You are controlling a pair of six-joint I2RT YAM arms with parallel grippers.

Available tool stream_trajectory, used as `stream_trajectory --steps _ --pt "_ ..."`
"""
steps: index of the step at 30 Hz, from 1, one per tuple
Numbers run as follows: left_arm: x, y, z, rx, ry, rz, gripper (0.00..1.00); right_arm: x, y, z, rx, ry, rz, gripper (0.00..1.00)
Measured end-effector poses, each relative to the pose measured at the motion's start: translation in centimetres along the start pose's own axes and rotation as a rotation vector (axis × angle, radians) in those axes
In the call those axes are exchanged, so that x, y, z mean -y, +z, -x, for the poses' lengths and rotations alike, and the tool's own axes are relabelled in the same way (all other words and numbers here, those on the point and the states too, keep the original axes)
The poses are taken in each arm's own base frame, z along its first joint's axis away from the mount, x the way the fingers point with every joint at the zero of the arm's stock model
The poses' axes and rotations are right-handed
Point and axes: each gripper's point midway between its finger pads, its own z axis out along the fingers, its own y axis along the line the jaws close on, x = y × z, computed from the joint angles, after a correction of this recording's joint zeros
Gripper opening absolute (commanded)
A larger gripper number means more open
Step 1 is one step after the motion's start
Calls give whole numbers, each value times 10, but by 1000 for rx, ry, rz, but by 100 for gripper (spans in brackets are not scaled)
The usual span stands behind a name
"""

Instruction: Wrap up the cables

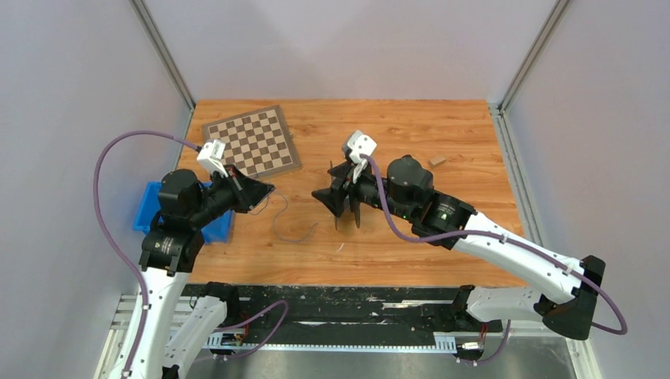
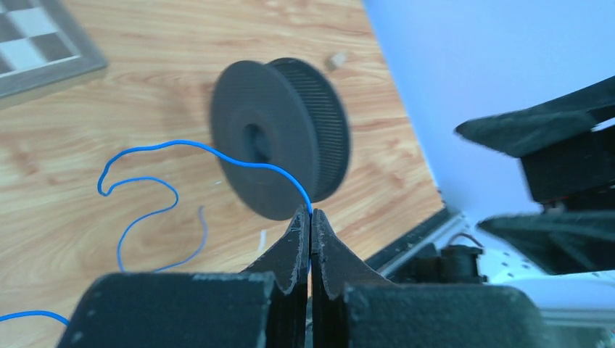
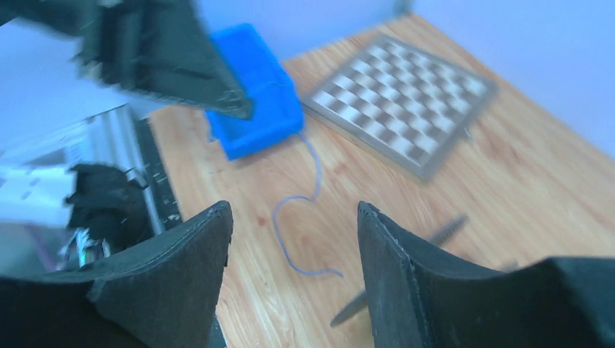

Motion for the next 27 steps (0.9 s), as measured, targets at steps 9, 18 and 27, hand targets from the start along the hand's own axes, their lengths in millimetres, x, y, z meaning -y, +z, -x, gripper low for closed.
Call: stream_trajectory --steps 9,18,27 --pt "56 -32 2 -85 30 -187 0 -76 -18 8 206 -404 497 66" --pt "75 -58 -45 -269 9 -352 0 -105 -31 9 330 -616 702 65" --pt "92 -75 -59 -338 8 -488 0 -105 7 -27 258 -656 744 63"
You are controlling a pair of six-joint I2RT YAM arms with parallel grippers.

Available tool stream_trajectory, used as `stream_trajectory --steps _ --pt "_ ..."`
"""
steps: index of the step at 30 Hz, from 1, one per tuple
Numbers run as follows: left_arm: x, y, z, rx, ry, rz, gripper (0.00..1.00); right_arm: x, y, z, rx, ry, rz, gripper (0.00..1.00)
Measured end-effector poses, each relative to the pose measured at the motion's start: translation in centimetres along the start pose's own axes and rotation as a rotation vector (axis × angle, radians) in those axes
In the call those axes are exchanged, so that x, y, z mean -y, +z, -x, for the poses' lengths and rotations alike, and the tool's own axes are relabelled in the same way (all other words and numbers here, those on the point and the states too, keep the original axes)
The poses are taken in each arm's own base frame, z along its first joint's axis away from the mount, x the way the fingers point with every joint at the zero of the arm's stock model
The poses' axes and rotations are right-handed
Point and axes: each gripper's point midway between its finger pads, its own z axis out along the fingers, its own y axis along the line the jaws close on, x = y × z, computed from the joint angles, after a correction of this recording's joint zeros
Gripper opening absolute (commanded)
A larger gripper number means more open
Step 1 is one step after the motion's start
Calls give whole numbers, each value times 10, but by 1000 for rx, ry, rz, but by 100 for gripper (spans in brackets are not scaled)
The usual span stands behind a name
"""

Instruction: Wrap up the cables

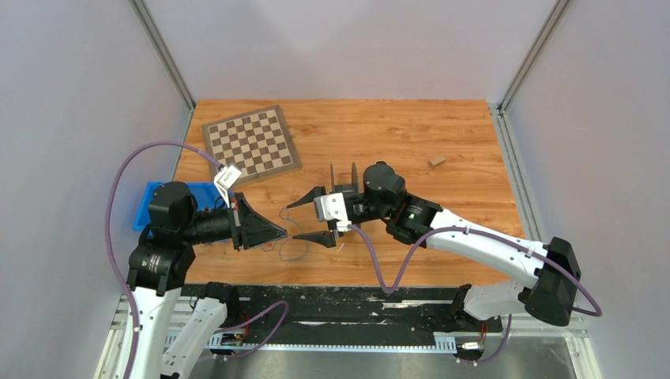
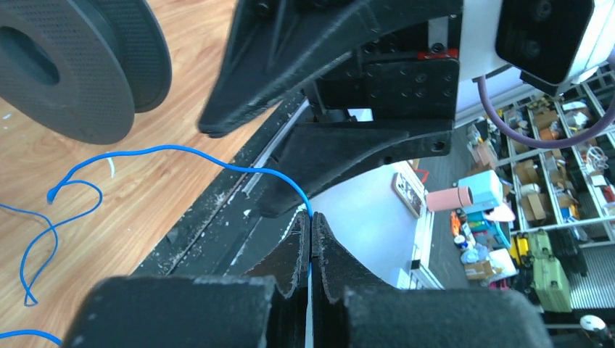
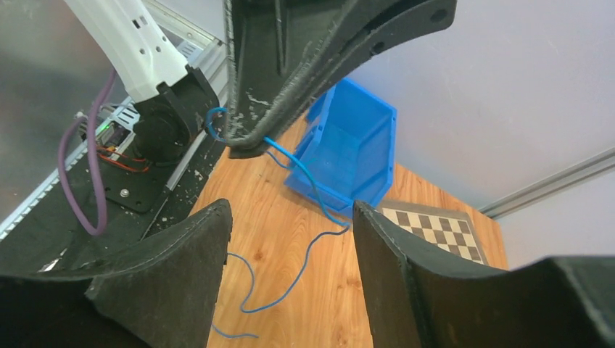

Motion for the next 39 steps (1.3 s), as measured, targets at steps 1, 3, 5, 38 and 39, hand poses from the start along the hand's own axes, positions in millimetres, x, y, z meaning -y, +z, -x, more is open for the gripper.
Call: stream_trajectory --steps 1,3,5,38,39 --pt "1 0 -1 -5 -1 -7 0 2 3 -3 -4 -3 1 63" --pt "1 0 -2 -12 -4 -16 3 5 7 -5 -10 -12 -2 63" --pt "1 1 -4 -18 -7 -22 4 10 10 -4 -12 -28 -9 62" --pt "-118 42 57 113 18 441 56 -61 -100 0 -210 1023 -382 0" --pt "-121 45 58 116 19 454 56 -61 -105 1 -210 1025 -406 0"
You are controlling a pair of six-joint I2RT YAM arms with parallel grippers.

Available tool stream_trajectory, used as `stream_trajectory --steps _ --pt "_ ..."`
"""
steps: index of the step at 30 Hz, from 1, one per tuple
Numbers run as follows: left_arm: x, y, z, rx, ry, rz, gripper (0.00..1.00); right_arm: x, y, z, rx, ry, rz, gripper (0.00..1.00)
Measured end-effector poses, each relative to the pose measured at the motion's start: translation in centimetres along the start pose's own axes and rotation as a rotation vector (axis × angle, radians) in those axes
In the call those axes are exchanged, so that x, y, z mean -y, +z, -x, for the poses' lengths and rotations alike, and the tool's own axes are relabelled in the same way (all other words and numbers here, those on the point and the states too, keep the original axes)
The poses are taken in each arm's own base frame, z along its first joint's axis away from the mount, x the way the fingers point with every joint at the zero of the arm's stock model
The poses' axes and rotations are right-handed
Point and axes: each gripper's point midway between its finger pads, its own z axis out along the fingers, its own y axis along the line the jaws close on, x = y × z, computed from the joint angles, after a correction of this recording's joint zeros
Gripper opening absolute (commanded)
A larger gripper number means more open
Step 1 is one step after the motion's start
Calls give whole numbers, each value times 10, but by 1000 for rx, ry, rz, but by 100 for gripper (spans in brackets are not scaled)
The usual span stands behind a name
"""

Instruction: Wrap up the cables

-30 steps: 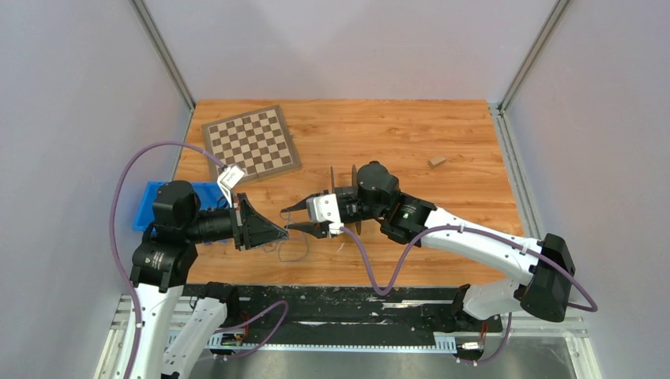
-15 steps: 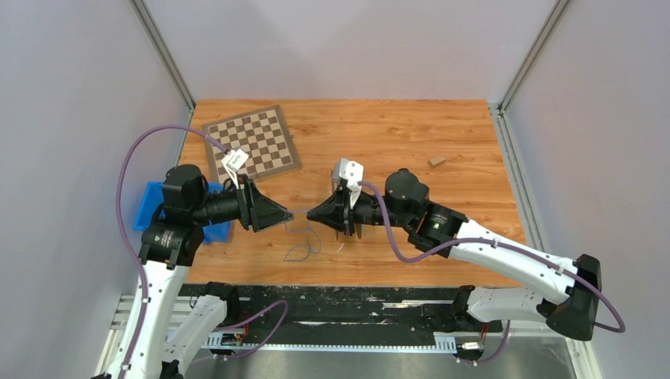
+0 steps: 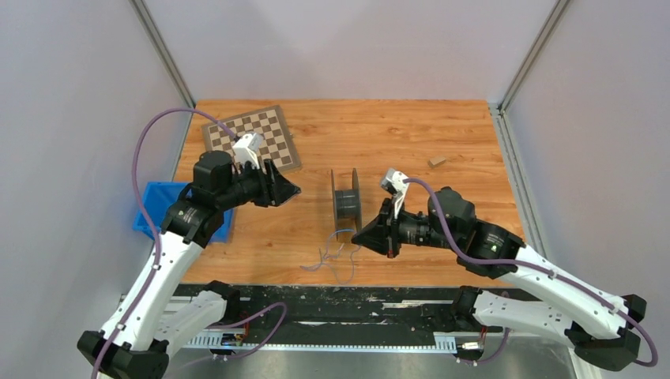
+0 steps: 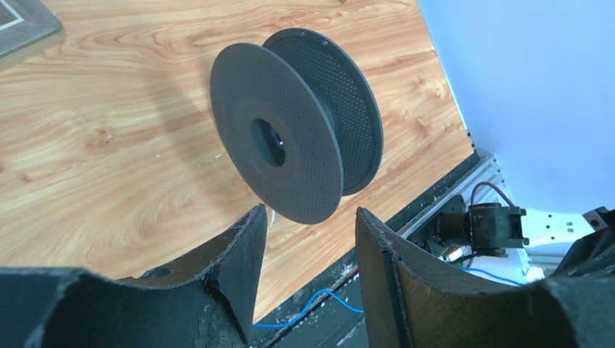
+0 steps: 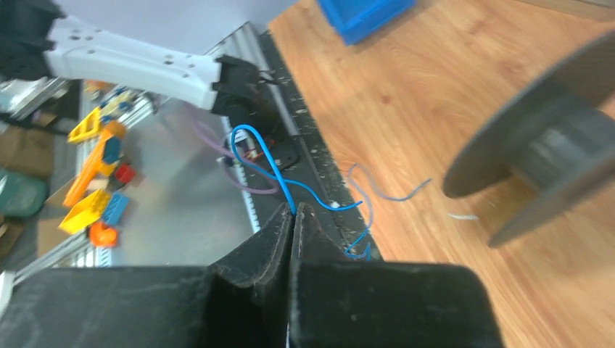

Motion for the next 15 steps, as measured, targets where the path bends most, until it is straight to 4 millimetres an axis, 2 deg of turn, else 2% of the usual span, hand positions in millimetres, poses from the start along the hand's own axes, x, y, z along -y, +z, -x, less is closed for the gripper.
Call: stream_trajectory --steps 5,10,13,15 --pt "11 20 -10 5 47 -28 57 39 -17 2 46 17 -241 0" --pt "11 39 -25 -33 67 -22 55 80 -25 -1 47 24 -465 0" --pt "11 51 -32 -53 80 -2 55 93 -29 -1 51 31 -538 0" --pt "18 55 -40 -59 104 -21 55 96 -31 3 66 42 -563 0"
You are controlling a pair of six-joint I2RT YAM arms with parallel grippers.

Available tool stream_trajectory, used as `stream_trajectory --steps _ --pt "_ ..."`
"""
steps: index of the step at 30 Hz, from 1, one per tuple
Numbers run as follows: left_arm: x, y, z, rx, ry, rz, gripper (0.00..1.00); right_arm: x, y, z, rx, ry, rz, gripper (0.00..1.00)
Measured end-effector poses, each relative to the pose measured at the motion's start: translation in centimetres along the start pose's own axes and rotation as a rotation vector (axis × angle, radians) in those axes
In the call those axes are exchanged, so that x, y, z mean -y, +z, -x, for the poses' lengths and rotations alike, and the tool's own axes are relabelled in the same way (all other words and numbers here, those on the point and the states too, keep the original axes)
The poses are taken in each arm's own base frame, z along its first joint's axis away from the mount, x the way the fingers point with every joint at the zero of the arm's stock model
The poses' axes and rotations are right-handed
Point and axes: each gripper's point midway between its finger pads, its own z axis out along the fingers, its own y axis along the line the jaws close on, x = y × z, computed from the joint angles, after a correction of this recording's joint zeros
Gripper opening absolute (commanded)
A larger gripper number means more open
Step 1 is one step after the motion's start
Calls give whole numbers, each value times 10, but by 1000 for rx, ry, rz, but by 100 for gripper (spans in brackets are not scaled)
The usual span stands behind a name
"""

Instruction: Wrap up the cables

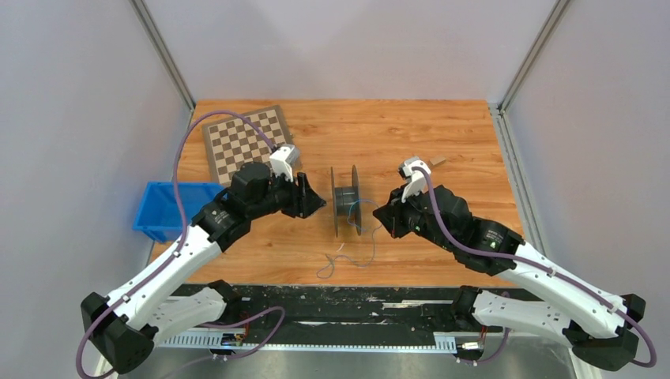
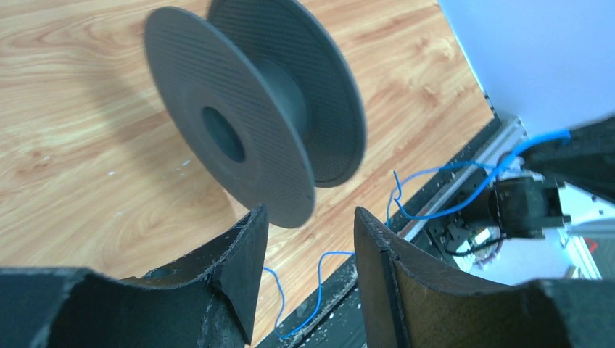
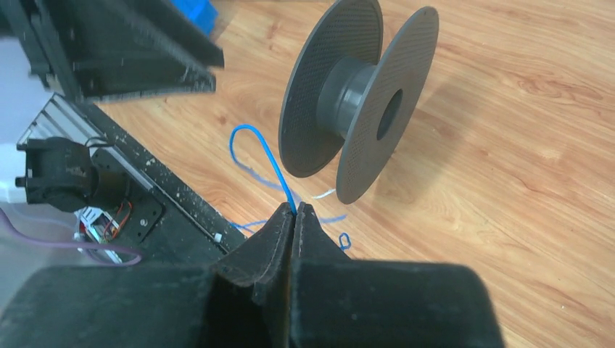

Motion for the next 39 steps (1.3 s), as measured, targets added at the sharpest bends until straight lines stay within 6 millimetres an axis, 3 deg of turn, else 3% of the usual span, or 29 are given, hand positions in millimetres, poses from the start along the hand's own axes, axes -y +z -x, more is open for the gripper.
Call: stream_trajectory --steps 7,18,29,31,33,35,39 --pt "24 -5 -20 49 102 -159 57 1 3 13 24 56 -25 0" --pt "71 -4 -19 103 272 -414 57 -5 14 6 -23 114 -13 0" --pt "72 -1 -22 94 305 -432 55 -15 13 9 -16 148 35 0" --pt "73 0 -22 95 306 -436 49 -17 13 10 -17 150 43 0" --pt "73 3 -23 90 304 -438 19 -18 13 10 -16 152 52 0" --pt "72 5 -25 77 298 -434 3 -19 12 12 -8 155 59 0" --pt "72 5 -25 62 288 -423 0 -8 10 13 28 150 26 0"
